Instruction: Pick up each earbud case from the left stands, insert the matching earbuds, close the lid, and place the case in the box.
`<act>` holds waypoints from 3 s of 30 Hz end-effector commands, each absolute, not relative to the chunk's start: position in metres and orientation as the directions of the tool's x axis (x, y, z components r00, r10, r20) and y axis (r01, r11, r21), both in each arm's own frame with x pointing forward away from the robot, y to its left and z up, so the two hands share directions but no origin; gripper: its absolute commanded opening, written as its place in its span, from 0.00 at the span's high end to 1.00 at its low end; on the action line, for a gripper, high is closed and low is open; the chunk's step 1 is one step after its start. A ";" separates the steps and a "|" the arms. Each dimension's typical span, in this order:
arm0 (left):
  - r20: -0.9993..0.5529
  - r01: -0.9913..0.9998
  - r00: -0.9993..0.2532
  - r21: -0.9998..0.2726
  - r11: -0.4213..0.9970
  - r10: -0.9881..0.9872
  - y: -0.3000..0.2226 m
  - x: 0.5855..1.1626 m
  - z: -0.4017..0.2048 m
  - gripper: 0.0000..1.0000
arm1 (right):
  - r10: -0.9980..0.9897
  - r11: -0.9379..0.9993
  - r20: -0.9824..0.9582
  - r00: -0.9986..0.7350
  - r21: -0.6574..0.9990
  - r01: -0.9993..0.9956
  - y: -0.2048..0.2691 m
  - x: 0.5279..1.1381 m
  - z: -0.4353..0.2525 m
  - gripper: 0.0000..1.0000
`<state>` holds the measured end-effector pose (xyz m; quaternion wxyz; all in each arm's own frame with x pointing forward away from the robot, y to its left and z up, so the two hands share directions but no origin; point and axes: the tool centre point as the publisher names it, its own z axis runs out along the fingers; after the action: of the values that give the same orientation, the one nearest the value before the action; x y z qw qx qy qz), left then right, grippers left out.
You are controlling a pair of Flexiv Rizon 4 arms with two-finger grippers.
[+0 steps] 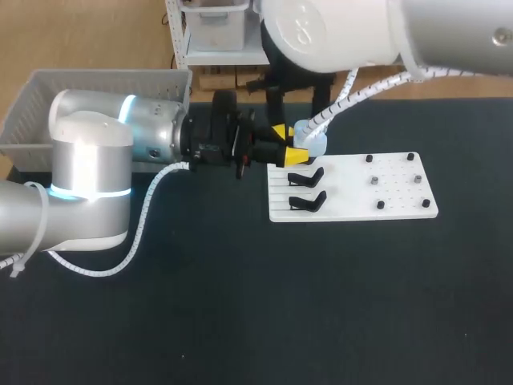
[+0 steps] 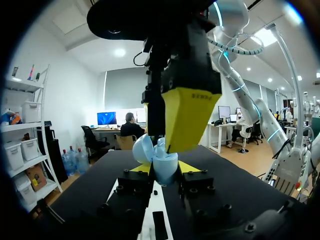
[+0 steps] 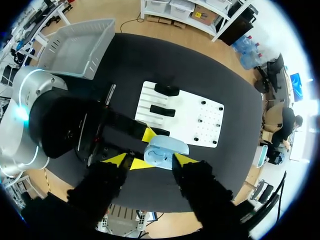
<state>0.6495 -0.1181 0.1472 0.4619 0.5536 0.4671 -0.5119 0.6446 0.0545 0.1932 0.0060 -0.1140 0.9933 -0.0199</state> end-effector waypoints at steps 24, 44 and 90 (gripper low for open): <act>-0.998 0.991 0.043 0.037 -0.131 0.040 -0.118 0.648 0.146 1.00 | 0.247 0.966 -0.279 -0.928 -0.006 0.258 -0.017 0.716 0.185 0.00; -0.998 0.991 0.043 0.037 -0.131 0.040 -0.118 0.648 0.146 1.00 | 0.166 0.985 -0.181 -0.969 -0.019 0.172 -0.016 0.666 0.176 0.00; -0.983 0.971 0.005 0.049 0.235 0.185 0.035 0.680 0.225 1.00 | 0.177 0.980 -0.506 -0.844 0.175 0.100 -0.034 0.617 0.270 0.00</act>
<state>0.6905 -0.0020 0.2170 0.4908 0.5174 0.5599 -0.4218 0.6186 -0.0339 0.2713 0.2614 0.0711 0.9600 0.0705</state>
